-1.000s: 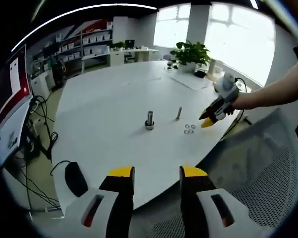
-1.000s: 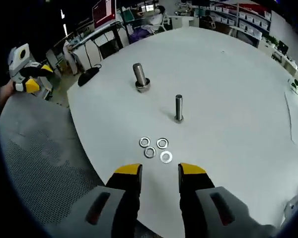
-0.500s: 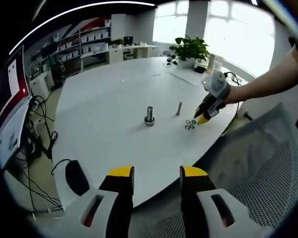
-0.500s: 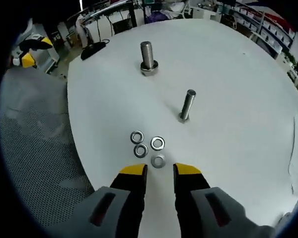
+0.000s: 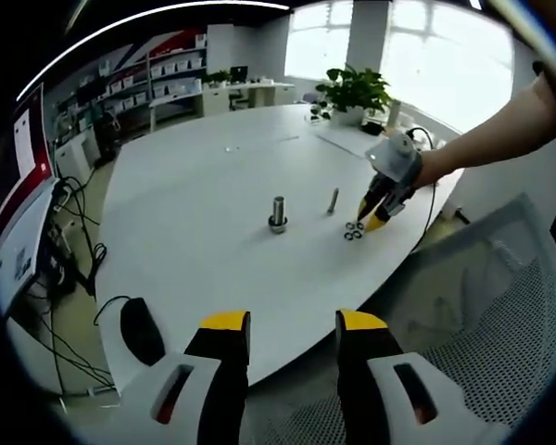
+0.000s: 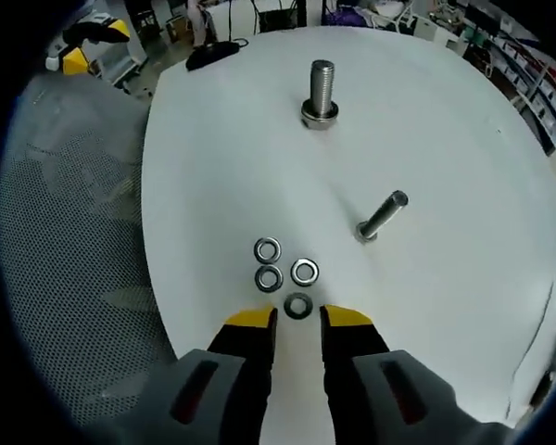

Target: Place the washer onto the threaded stud by aligning its center hole with the stud, sliding it down to the base, and recovering from edge contact or off-axis alignment until the washer reaches the visible bottom stop.

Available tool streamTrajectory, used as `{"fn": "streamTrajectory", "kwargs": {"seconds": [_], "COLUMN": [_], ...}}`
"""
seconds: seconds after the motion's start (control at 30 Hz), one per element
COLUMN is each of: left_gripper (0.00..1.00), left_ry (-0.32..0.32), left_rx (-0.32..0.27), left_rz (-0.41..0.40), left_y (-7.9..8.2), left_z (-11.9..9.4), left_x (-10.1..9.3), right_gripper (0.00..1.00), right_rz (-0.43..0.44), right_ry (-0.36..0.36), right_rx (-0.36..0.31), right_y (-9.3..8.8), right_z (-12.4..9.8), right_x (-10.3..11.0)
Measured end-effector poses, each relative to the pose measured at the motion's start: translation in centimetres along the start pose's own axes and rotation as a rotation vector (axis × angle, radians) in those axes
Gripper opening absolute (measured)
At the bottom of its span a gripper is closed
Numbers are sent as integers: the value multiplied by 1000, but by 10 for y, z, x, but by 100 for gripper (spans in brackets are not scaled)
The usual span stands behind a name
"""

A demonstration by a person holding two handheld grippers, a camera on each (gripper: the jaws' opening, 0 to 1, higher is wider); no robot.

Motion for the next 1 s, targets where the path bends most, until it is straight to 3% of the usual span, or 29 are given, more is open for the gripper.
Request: {"fn": "streamTrajectory", "kwargs": {"seconds": [0.17, 0.57, 0.73, 0.83, 1.0], "left_gripper": [35, 35, 35, 35, 34], "left_ry": [5, 11, 13, 15, 18], "left_rx": [8, 23, 21, 22, 23], "left_rz": [1, 8, 9, 10, 9], "left_y": [-1, -2, -2, -2, -3], "left_z": [0, 1, 0, 0, 0], "left_x": [0, 0, 0, 0, 0], "right_gripper": [17, 15, 14, 14, 14], "right_rz": [-102, -202, -192, -121, -79], "right_ry": [7, 19, -19, -11, -7], "right_rx": [34, 146, 135, 93, 107], "right_y": [6, 18, 16, 11, 3], "right_z": [1, 4, 2, 0, -3], "right_x": [0, 3, 6, 5, 2]}}
Point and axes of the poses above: the point that each gripper's makers call its tool centre point, and the gripper's own axes: z roughly forward along the fingers, x roughly to its left, y roughly out of its top, the point moved 8 cm from there along -z, roughly backward along the fingers, and after that the axes turned 12 degrees about -y, right-handed, at the moved point
